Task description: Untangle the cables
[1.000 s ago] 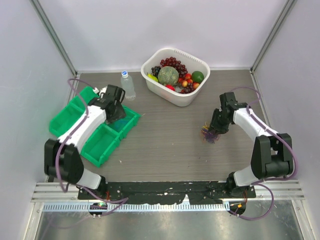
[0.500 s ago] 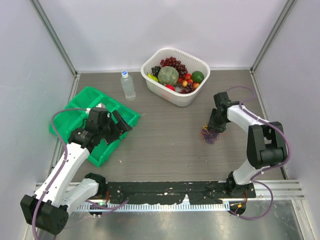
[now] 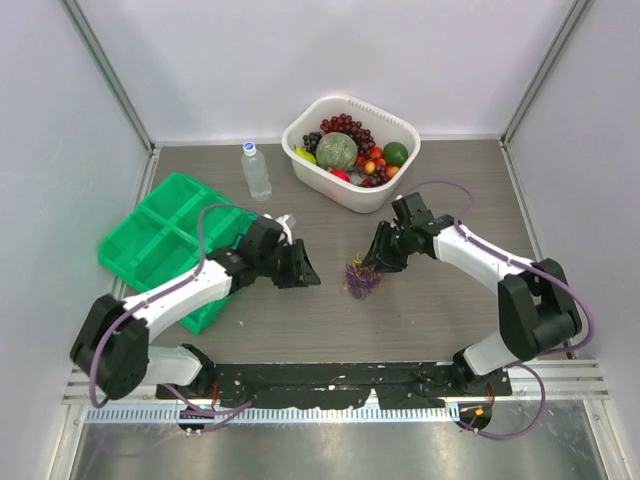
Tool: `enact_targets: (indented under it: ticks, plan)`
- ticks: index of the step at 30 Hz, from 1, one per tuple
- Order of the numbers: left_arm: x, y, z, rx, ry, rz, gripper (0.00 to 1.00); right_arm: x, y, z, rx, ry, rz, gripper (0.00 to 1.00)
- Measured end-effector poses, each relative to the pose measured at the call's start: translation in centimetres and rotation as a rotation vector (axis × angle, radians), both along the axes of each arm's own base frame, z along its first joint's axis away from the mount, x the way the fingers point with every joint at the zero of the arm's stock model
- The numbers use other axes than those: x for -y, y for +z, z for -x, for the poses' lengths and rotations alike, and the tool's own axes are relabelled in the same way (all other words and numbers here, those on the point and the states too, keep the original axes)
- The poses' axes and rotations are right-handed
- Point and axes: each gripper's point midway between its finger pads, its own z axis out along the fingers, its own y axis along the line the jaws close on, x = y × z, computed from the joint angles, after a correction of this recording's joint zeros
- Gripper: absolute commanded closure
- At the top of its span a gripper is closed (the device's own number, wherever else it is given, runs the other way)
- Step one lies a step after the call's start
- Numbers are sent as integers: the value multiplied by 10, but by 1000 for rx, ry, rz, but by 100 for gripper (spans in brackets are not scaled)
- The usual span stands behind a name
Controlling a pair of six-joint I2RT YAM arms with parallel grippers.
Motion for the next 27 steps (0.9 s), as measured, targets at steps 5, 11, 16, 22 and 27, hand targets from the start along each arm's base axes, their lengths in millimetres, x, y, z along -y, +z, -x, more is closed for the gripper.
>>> enact_targets:
  ticks: [5, 11, 16, 22, 27]
  plan:
    - [23, -26, 5, -7, -98, -24, 61, -8, 12, 8, 11, 22, -91, 54]
    - [42, -34, -10, 41, -134, -3, 68, -4, 13, 21, 14, 79, -85, 53]
    - [63, -51, -34, 48, -152, -23, 76, -3, 15, 22, 29, 101, -82, 55]
    - [79, -68, -48, 56, -162, -68, 75, -4, 12, 23, 19, 106, -81, 56]
    - [88, -74, -51, 64, -161, -94, 75, -2, 5, 29, 2, 113, -78, 56]
